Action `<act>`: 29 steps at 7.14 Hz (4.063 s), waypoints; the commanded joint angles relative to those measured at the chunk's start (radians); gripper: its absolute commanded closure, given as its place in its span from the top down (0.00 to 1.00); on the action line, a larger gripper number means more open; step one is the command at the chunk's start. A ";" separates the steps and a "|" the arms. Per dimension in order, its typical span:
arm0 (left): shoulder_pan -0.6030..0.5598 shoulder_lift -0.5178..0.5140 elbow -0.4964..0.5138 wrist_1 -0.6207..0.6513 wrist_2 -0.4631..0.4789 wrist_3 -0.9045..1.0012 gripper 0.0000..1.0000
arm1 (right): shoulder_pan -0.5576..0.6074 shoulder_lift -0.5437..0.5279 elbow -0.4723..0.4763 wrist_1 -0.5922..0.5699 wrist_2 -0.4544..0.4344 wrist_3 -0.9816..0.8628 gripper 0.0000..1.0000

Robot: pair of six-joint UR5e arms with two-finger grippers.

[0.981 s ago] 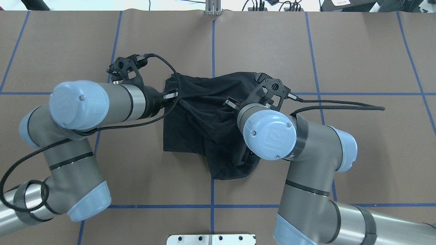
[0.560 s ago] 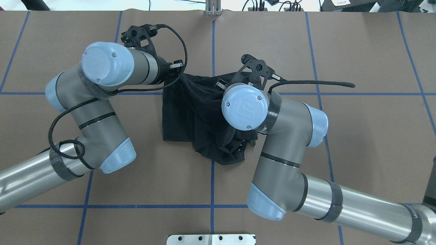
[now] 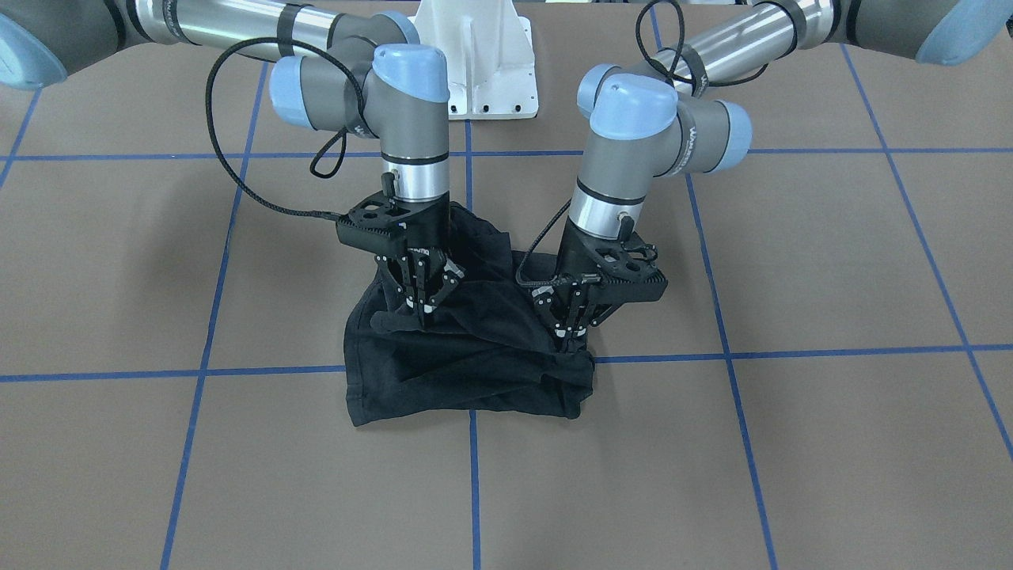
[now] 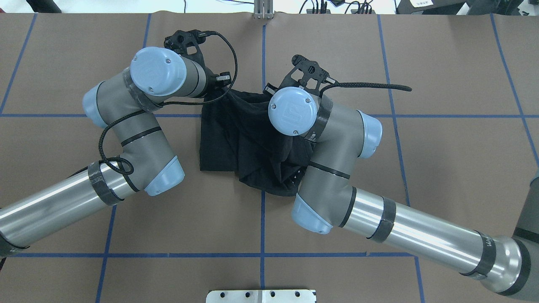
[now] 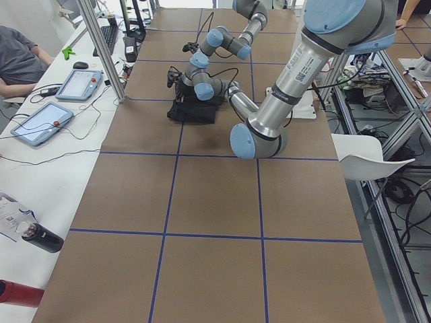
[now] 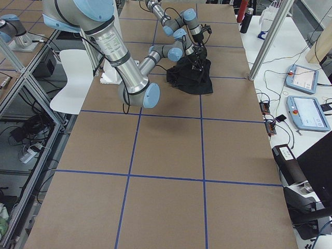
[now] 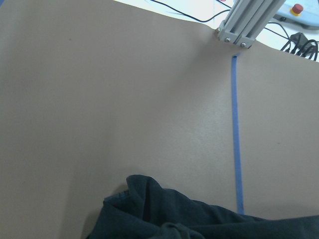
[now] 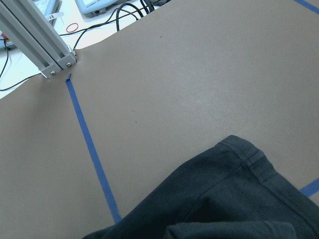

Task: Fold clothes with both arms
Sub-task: 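Lay the folded edge over the far edge and open both grippers, then press the right gripper down on the folded shirt to flatten it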

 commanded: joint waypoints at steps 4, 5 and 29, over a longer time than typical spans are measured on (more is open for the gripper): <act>0.000 0.000 0.055 -0.014 0.005 0.074 0.00 | 0.049 0.004 -0.141 0.099 0.033 -0.109 0.00; -0.002 0.000 0.055 -0.014 0.005 0.086 0.57 | 0.068 0.007 -0.157 0.122 0.057 -0.150 0.99; -0.117 0.198 -0.201 -0.042 -0.201 0.398 1.00 | -0.160 -0.003 0.184 -0.416 -0.064 -0.592 0.00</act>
